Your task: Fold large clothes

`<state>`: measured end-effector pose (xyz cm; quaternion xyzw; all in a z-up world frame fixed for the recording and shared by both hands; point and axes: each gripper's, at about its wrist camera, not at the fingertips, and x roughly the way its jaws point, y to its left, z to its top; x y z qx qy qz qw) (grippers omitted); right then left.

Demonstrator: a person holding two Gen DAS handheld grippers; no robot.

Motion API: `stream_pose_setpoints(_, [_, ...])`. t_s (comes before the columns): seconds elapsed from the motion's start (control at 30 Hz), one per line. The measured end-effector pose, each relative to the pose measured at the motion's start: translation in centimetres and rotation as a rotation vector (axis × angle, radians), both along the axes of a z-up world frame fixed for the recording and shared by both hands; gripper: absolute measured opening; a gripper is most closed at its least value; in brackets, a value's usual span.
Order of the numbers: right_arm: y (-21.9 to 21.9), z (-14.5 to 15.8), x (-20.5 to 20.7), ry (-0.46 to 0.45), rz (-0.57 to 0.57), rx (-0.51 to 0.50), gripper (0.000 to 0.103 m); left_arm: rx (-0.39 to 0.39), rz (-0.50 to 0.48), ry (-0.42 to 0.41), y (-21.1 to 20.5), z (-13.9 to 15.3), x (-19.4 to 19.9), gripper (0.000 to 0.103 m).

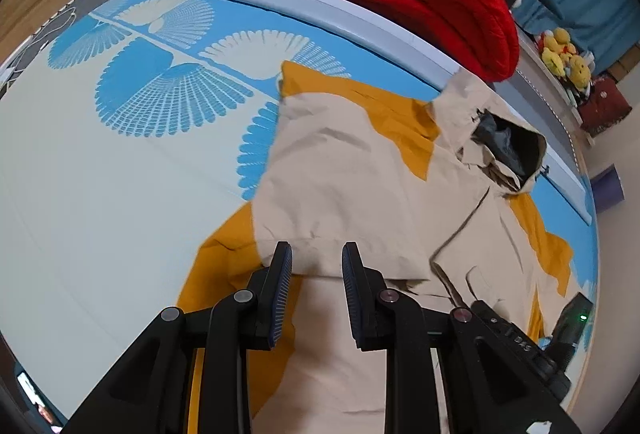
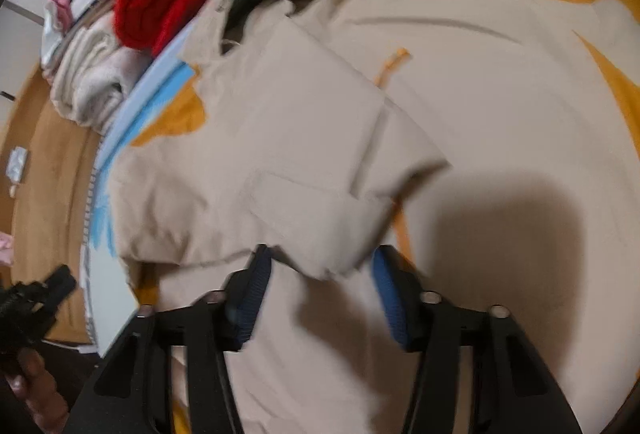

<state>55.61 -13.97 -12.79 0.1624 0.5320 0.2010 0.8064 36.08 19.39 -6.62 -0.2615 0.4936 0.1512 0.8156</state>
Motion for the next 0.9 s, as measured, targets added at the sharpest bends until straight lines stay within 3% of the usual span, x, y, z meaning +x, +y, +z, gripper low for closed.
stream_pose_setpoints(0.03, [0.3, 0.5, 0.0, -0.014, 0.025, 0.060, 0.015, 0.001, 0.005, 0.000, 0.2, 0.0, 0.0, 0.021])
stream_pose_setpoints(0.13, [-0.5, 3.1, -0.3, -0.114, -0.010, 0.179, 0.009, 0.004, 0.010, -0.010, 0.7, -0.1, 0.1, 0.021])
stream_pose_setpoints(0.27, [-7.3, 8.3, -2.2, -0.347, -0.251, 0.439, 0.008, 0.019, 0.019, -0.010, 1.2, -0.4, 0.1, 0.021])
stream_pose_setpoints(0.3, [-9.0, 8.9, -2.5, -0.372, -0.312, 0.461, 0.008, 0.016, 0.019, -0.009, 1.3, -0.5, 0.2, 0.021])
stream_pose_setpoints(0.4, [-13.9, 9.1, -3.0, -0.364, -0.550, 0.361, 0.016, 0.023, 0.010, -0.001, 1.3, -0.9, 0.4, 0.021])
stream_pose_setpoints(0.47, [-15.9, 7.6, -2.5, -0.279, -0.673, 0.213, 0.050, 0.014, 0.010, 0.004, 1.4, -1.2, 0.5, 0.021])
stream_pose_setpoints(0.53, [-17.5, 5.4, -2.0, -0.182, -0.742, 0.168, 0.058, 0.015, 0.004, 0.011, 1.3, -1.5, 0.6, 0.021])
stream_pose_setpoints(0.73, [-18.9, 0.5, 0.7, 0.020, -0.712, 0.159, 0.058, 0.004, -0.002, 0.028, 1.2, -2.4, 1.0, 0.021])
stream_pose_setpoints(0.83, [-19.1, -0.1, 1.9, 0.018, -0.686, 0.145, 0.058, -0.003, -0.007, 0.041, 1.0, -3.0, 1.3, 0.021])
stream_pose_setpoints(0.9, [-19.9, 0.2, 3.0, -0.009, -0.653, 0.116, 0.049, -0.008, -0.014, 0.048, 0.9, -3.3, 1.5, 0.021])
